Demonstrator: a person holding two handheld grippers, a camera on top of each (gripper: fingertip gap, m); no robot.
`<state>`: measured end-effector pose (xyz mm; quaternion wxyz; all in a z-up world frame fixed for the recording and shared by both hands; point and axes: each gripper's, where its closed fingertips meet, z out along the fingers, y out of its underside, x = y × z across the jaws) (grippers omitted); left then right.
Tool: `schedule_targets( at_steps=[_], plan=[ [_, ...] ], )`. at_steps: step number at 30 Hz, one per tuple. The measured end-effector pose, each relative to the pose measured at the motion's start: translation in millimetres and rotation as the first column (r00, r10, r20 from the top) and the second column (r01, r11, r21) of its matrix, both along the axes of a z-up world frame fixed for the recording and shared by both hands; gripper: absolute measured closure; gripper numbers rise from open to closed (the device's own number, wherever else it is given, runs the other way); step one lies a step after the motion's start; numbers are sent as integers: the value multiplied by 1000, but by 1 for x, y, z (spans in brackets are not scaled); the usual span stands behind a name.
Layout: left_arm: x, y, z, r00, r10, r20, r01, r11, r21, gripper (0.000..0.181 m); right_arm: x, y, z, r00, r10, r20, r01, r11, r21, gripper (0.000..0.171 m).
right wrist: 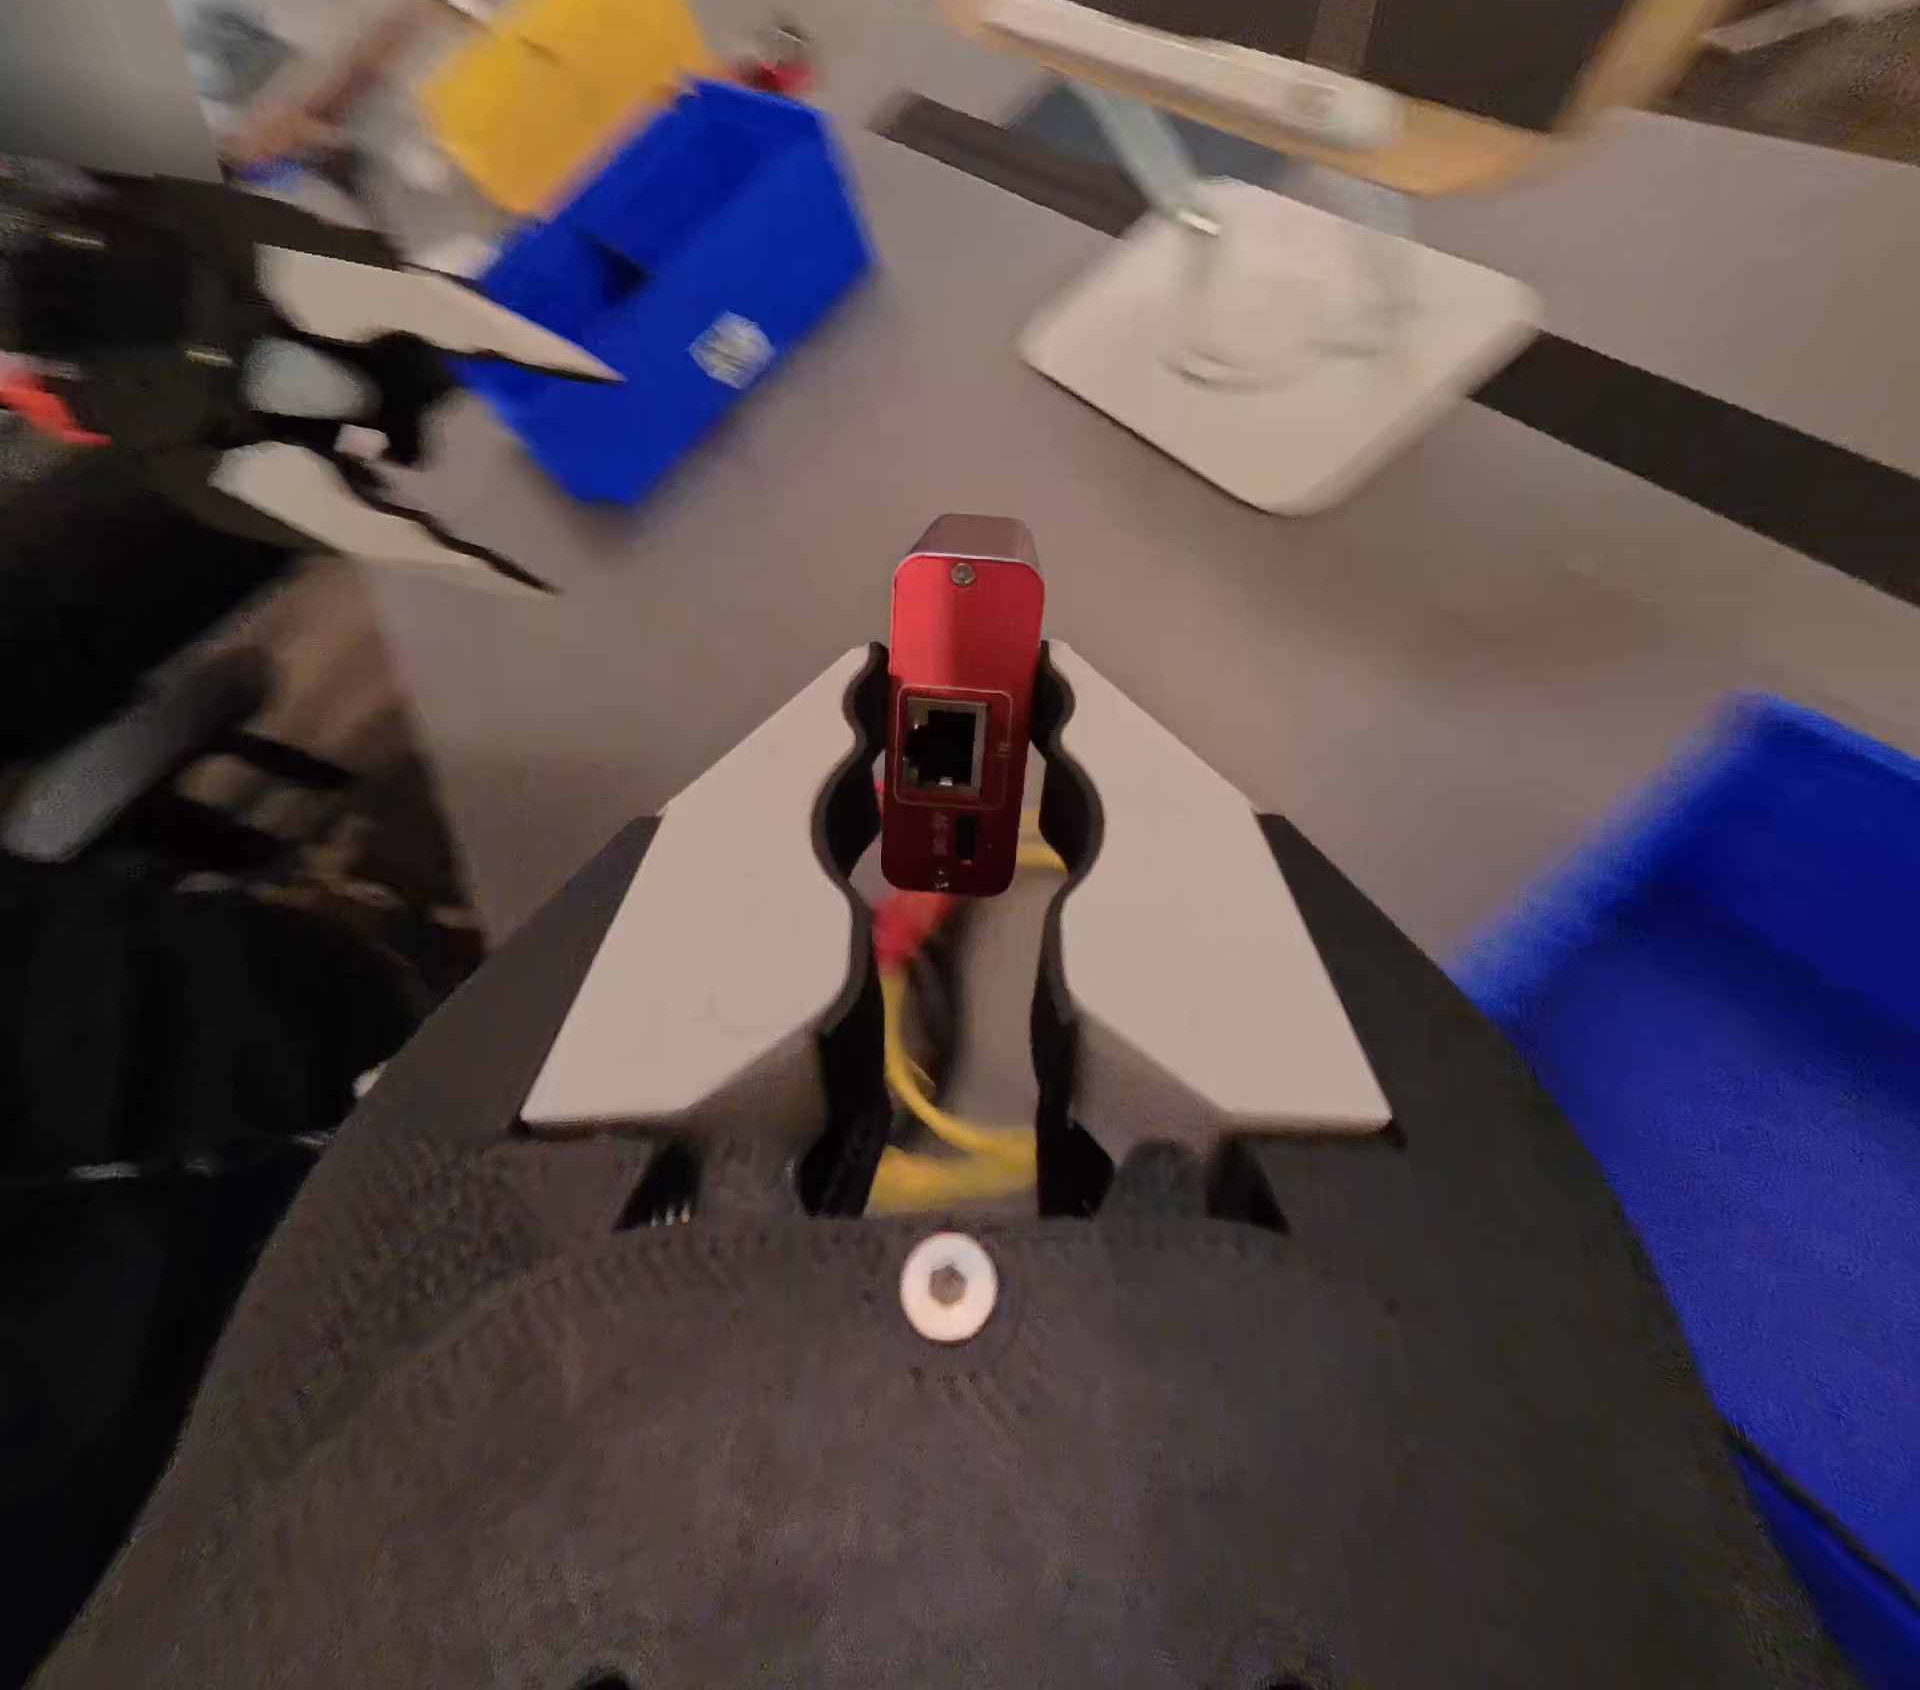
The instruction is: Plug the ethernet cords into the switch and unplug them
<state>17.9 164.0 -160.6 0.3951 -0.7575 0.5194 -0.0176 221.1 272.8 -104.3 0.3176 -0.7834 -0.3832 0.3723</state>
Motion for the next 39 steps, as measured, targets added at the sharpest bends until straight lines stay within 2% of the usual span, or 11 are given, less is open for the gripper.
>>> schedule_targets(
  at_steps=[3,7,13,17,21,25,28,31,35,37,39],
  plan=[
    [-4,-13,-25,998,6,58,-2,997,-75,103,82,44,-16,966,-138,220,148,989,-30,146],
    [0,-29,-56,994,26,103,-10,987,-157,103,139,77,-68,898,-167,406,248,956,-155,146],
    [5,-44,-87,989,59,139,-22,968,-249,104,152,96,-141,848,-90,522,296,898,-327,145],
    [4,-51,-100,985,77,153,-29,956,-291,106,144,109,-163,870,-112,480,325,862,-389,145],
    [2,-49,-104,983,93,160,-41,952,-303,107,149,118,-183,844,-138,518,373,846,-382,145],
    [2,-47,-108,980,113,162,-57,947,-315,105,157,122,-186,830,-163,533,398,843,-362,145],
    [6,-48,-104,965,130,226,-43,934,-355,104,170,124,-187,785,-172,595,416,858,-302,132],
    [2,-46,-104,965,139,222,-56,938,-342,104,176,124,-177,777,-208,594,432,863,-263,129],
    [0,-46,-102,959,155,239,-64,935,-348,104,184,123,-148,752,-290,592,447,885,-134,123],
    [-1,-46,-101,954,168,250,-71,932,-356,103,176,121,-122,778,-340,528,429,902,-52,125],
    [0,-48,-100,947,182,264,-77,929,-361,103,155,104,-96,811,-319,490,348,937,35,125]
  ],
)
